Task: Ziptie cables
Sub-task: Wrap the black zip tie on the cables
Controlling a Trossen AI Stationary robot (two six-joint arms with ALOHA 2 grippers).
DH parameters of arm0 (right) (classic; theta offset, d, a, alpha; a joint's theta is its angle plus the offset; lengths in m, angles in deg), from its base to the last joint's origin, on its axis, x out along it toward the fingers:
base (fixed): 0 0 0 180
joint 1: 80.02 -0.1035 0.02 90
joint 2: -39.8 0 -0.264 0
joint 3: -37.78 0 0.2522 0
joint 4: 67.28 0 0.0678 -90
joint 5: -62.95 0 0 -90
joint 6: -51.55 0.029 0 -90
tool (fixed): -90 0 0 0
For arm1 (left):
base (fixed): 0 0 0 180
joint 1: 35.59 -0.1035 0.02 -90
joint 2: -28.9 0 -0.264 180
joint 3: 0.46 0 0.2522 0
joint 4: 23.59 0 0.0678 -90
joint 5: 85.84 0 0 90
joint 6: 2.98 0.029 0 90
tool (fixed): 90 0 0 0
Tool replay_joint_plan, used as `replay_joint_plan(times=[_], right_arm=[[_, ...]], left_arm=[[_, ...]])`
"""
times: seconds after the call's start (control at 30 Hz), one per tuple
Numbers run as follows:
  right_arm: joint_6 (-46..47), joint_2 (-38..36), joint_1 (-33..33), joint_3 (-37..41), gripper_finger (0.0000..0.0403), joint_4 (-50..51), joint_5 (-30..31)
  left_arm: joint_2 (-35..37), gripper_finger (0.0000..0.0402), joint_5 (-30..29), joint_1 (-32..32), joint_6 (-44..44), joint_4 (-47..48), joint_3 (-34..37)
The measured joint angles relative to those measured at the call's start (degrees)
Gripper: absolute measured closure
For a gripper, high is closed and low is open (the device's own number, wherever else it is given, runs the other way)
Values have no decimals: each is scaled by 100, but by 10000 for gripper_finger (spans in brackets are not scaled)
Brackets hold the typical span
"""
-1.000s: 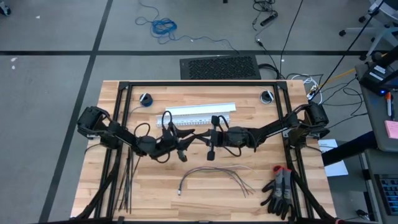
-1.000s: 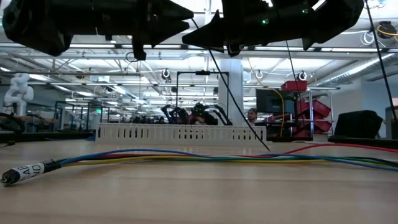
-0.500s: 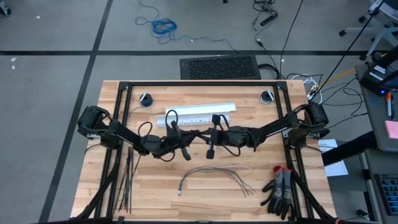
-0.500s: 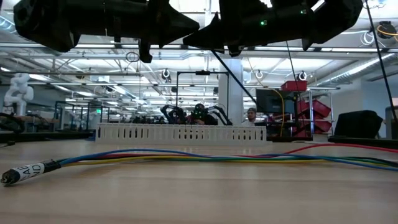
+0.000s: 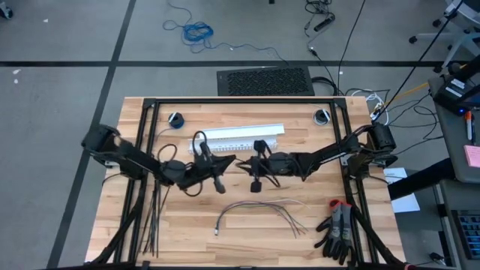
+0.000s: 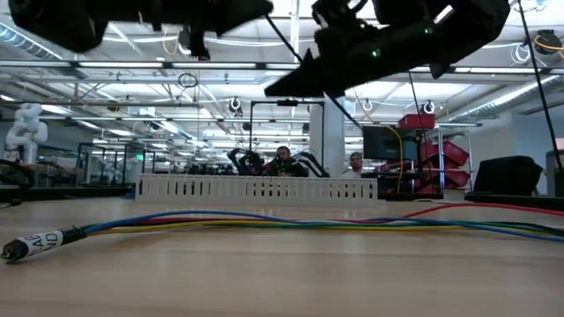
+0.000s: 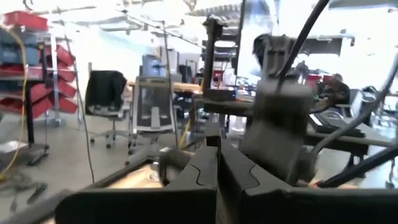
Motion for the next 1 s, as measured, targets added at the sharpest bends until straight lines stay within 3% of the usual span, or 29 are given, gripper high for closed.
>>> replay_joint_plan(times=[0.17,0.3,0.4,0.47,0.67,0.73,0.8,1.0], right_arm=[[869,-33,-3,2,332,476,-1529],[1456,-362,-76,2,290,929,-3101],[1888,-735,-135,2,271,1759,-3508],[1978,-979,-128,0,264,2642,-2962],[2071,-1410,-35,2,265,5135,697],[2237,-1483,-30,5,267,5541,1539],[2324,-1563,-38,9,268,5610,1876],[2251,-1693,-45,7,268,5189,1951]], left_arm=[[1007,401,11,195,-881,1493,0],[1620,401,49,398,-1751,2652,1],[1949,401,56,561,-2073,3150,2],[2102,401,58,683,-2102,3303,2],[1976,401,-44,850,-2426,3780,2],[1676,401,-160,799,-2806,4012,3],[1302,401,-142,716,-3191,4055,7],[855,401,308,505,-3598,4135,9]])
